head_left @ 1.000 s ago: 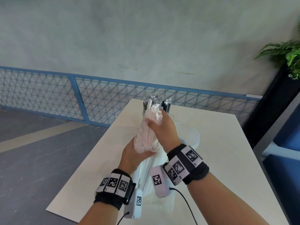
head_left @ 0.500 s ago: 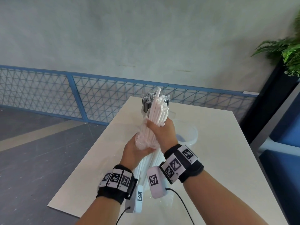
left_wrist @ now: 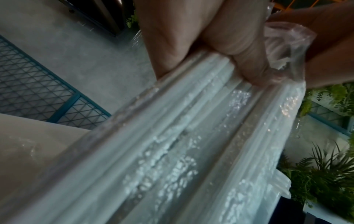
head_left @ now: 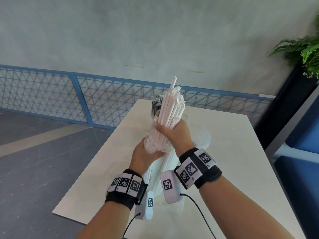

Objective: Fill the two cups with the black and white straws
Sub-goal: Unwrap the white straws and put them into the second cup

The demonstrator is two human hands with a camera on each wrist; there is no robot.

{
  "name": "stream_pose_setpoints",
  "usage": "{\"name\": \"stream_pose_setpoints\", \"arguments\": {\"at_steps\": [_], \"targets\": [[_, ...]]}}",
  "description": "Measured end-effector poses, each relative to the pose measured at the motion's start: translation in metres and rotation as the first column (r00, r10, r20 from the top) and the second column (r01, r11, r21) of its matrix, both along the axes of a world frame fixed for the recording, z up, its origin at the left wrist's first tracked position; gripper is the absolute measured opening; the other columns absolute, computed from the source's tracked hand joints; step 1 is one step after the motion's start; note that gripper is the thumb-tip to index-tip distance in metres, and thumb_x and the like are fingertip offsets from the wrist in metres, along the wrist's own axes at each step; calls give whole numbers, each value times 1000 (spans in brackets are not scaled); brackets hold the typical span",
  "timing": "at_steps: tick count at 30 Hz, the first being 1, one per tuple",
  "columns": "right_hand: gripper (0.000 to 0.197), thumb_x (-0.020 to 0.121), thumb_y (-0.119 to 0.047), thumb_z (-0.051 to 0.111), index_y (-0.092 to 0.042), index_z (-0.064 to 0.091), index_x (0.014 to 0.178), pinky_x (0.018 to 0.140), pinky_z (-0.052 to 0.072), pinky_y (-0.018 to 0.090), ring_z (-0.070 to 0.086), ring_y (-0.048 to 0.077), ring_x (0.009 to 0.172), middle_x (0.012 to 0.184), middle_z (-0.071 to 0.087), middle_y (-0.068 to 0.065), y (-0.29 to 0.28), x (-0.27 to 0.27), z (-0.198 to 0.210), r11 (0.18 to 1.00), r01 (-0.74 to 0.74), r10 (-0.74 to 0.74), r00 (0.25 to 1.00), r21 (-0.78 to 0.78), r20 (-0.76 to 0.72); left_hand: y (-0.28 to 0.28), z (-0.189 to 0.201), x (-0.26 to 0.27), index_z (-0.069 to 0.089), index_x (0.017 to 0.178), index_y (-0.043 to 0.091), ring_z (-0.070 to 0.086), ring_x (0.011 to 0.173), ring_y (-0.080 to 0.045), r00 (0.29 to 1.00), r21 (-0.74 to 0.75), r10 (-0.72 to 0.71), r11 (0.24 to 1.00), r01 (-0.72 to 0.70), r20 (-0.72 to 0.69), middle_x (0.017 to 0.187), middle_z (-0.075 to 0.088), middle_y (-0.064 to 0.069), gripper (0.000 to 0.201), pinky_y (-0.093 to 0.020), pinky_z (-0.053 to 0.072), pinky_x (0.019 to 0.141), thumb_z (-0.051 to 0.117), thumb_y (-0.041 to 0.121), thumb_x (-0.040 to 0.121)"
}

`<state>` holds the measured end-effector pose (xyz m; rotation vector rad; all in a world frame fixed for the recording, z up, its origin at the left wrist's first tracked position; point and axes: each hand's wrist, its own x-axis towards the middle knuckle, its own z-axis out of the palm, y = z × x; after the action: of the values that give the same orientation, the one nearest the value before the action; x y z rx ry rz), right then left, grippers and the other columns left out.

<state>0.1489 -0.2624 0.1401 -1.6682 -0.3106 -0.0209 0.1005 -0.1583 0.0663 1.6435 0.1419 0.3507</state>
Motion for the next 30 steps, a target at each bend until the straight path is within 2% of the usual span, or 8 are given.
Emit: {"name": "stream_pose_setpoints", "arguments": {"at_steps": [2, 4, 8, 14, 17, 20, 25, 30], "targets": [[47, 74, -24, 77, -6, 59, 113, 74, 57, 33, 67, 24, 90, 94, 67, 5, 0, -4, -9, 999, 18, -19, 999, -31, -36, -1, 1, 1, 57, 98, 31, 63, 94, -11, 1000, 16, -9, 1000, 9, -16, 97, 67, 7, 52, -22, 51, 79, 87, 25, 56], [39, 76, -21, 75, -6, 60, 108, 69, 54, 28, 64, 22, 85, 90, 63, 3, -1, -2, -6, 997, 78, -78, 996, 3, -43, -2, 2, 3, 55, 98, 31, 61, 92, -5, 999, 35, -22, 999, 23, -29, 96, 64, 13, 50, -11, 48, 74, 85, 13, 62], [33, 76, -20, 75, -4, 63, 102, 78, 56, 40, 65, 22, 85, 88, 66, 5, -5, 8, 13, 987, 116, -112, 993, 111, -41, -3, 3, 6, 55, 100, 23, 58, 87, -1, 999, 38, -32, 999, 34, -39, 92, 62, 14, 49, -2, 45, 65, 83, 8, 63], [58, 69, -24, 80, -1, 57, 116, 82, 57, 39, 66, 24, 94, 102, 67, 11, -10, 11, 3, 1000, 9, -10, 995, -8, -95, -2, -1, 12, 60, 103, 22, 63, 99, -17, 999, 7, -32, 999, 32, -43, 101, 68, 2, 58, -27, 52, 83, 88, 27, 53], [58, 68, -22, 81, -1, 56, 115, 79, 55, 33, 62, 22, 90, 97, 63, 7, -8, 7, -7, 985, 19, -40, 992, -171, -119, -4, 1, 12, 57, 93, 31, 61, 95, -13, 999, 24, -42, 999, 43, -34, 95, 66, 8, 46, -20, 49, 78, 85, 15, 60], [57, 69, -19, 80, 1, 55, 116, 80, 56, 36, 64, 26, 94, 102, 66, 12, -7, 8, -4, 991, 91, -105, 984, -103, -142, -5, 2, 13, 54, 89, 33, 58, 87, -5, 998, 31, -46, 998, 47, -38, 90, 62, 12, 46, -9, 46, 69, 82, 6, 64], [51, 72, -13, 78, -3, 54, 116, 81, 52, 33, 60, 22, 92, 98, 60, 6, -10, 12, 8, 994, 105, -98, 986, 42, -132, -4, 2, 15, 56, 97, 25, 61, 88, -8, 998, 25, -26, 999, 28, -51, 92, 64, 8, 46, -10, 47, 69, 83, 8, 63], [59, 68, -23, 81, 0, 53, 115, 79, 54, 33, 61, 22, 90, 95, 60, 6, -9, 12, -4, 986, 1, -26, 988, -165, -149, -2, -2, 15, 57, 106, 16, 60, 93, -11, 998, 30, -23, 999, 25, -52, 97, 64, 4, 48, -15, 46, 76, 81, 10, 66]]}}
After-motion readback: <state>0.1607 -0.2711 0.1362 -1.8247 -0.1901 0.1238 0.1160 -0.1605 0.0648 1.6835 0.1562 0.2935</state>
